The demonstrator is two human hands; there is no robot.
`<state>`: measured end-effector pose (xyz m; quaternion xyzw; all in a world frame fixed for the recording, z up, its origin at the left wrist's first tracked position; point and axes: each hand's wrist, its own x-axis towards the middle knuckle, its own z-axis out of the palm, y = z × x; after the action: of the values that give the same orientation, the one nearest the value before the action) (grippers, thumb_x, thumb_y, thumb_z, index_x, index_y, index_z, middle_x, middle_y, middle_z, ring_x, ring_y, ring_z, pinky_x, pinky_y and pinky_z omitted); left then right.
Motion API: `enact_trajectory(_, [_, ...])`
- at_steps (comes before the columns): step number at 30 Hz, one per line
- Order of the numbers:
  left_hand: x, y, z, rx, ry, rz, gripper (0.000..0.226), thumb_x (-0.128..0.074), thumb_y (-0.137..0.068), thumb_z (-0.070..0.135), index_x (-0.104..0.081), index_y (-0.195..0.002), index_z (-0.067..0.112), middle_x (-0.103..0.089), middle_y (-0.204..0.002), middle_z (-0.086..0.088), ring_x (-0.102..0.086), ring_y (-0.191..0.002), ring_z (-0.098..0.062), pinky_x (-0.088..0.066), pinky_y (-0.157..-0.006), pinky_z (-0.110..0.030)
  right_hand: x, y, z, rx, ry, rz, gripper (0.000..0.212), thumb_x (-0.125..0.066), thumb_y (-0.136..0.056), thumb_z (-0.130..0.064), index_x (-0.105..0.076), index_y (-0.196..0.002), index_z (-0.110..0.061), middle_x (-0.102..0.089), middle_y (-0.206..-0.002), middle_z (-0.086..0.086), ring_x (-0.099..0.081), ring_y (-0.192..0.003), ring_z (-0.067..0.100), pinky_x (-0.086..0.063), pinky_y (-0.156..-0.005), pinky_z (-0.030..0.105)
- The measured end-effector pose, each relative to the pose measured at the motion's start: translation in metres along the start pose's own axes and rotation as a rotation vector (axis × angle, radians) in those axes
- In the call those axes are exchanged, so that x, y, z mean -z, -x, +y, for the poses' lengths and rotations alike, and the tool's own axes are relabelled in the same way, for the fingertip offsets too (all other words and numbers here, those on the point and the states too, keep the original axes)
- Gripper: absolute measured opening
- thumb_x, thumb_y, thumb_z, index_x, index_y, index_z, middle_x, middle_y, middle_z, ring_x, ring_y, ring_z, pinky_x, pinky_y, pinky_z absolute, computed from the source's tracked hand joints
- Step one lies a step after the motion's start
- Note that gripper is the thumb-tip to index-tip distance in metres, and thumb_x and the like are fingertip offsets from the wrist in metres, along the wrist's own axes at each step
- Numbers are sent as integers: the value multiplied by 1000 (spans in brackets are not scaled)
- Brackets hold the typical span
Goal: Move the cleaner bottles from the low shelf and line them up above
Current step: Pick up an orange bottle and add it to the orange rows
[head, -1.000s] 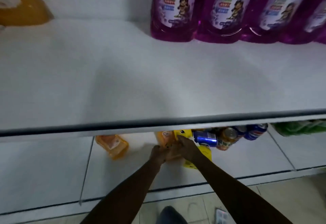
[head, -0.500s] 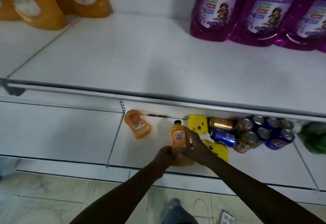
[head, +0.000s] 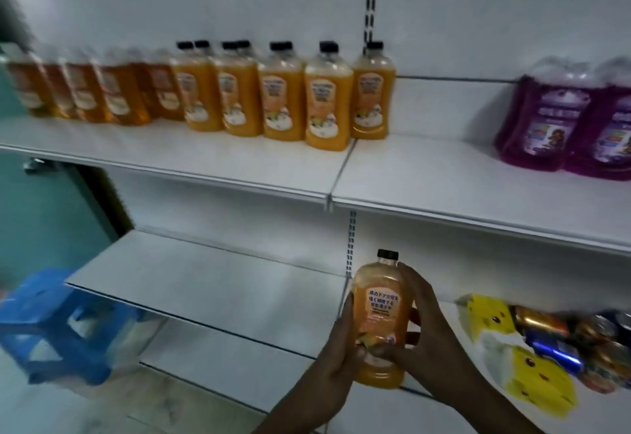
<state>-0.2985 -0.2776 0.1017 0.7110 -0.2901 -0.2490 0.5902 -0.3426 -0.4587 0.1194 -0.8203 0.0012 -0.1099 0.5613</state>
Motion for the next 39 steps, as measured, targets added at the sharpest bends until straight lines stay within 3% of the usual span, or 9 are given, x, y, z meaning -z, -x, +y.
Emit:
enact_trajectory(5, [54, 37, 52, -176, -181, 89, 92, -64, -78, 61, 14, -124, 76, -12, -133, 56, -26, -129, 22, -39, -102, -10, -33, -19, -86, 162, 22, -33, 109, -89, -63, -16, -21, -132, -66, -24, -138, -34, -49, -122, 9, -60, -80, 31])
enact_trajectory(9, [90, 57, 77, -261, -170, 236, 105, -65, -63, 76, 9, -135, 56, -19, -140, 45, -29, -129, 19, -38, -102, -9, -57, -32, -144, 272, 74, -74, 106, -86, -68, -16, -19, -128, -72, -17, -140, -42, -45, -122, 0, -58, -81, 25])
enact_trajectory(14, [132, 78, 108, -342, -189, 376, 100, -59, -62, 81, 0, -136, 48, -17, -125, 62, -27, -122, 30, -36, -85, 4, -85, -57, -197, 413, 170, -92, 107, -84, -70, -21, -11, -129, -72, -9, -135, -53, -36, -123, -10, -55, -83, 17])
enact_trajectory(20, [169, 66, 125, -425, -218, 466, 93, -61, -84, 50, 11, -142, 54, -18, -137, 52, -30, -130, 19, -37, -92, -2, -99, -98, -228, 565, 213, -103, 104, -81, -75, -17, -12, -133, -69, -6, -143, -47, -26, -131, -12, -51, -83, 9])
enact_trajectory(23, [177, 46, 140, -424, -259, 448, 92, -54, -78, 69, 19, -134, 64, -12, -134, 56, -27, -129, 23, -35, -94, -1, -87, -119, -237, 618, 263, -83, 106, -81, -75, -16, -11, -134, -69, -5, -148, -41, -22, -137, -10, -46, -82, 2])
enact_trajectory(26, [181, 6, 150, -427, -328, 350, 100, -59, -77, 60, 26, -130, 65, -9, -128, 61, -26, -125, 27, -33, -94, 1, -58, -138, -233, 606, 307, -16, 103, -81, -75, -20, -11, -139, -62, -6, -151, -35, -28, -139, 3, -52, -89, 15])
enact_trajectory(31, [168, -85, 172, -462, -364, 87, 111, -71, -84, 39, 26, -133, 64, -21, -150, 29, -34, -134, 9, -39, -109, -23, 5, -161, -199, 475, 295, 209, 105, -80, -74, -17, -10, -145, -51, -10, -149, -30, -40, -133, 7, -55, -86, 20])
enact_trajectory(34, [148, -123, 175, -436, -391, -21, 110, -66, -88, 39, 32, -134, 56, -13, -158, 18, -31, -132, 14, -31, -105, -6, 37, -166, -175, 375, 298, 264, 102, -77, -72, -29, -9, -142, -58, -10, -149, -32, -41, -133, 7, -54, -87, 19])
enact_trajectory(39, [142, -154, 160, -422, -610, 81, 95, -58, -93, 35, 23, -142, 47, -22, -156, 11, -31, -137, -6, -27, -107, -17, 66, -193, -152, 334, 417, 325, 91, -65, -73, -47, -5, -140, -58, -10, -141, -40, -37, -133, 7, -44, -90, 6])
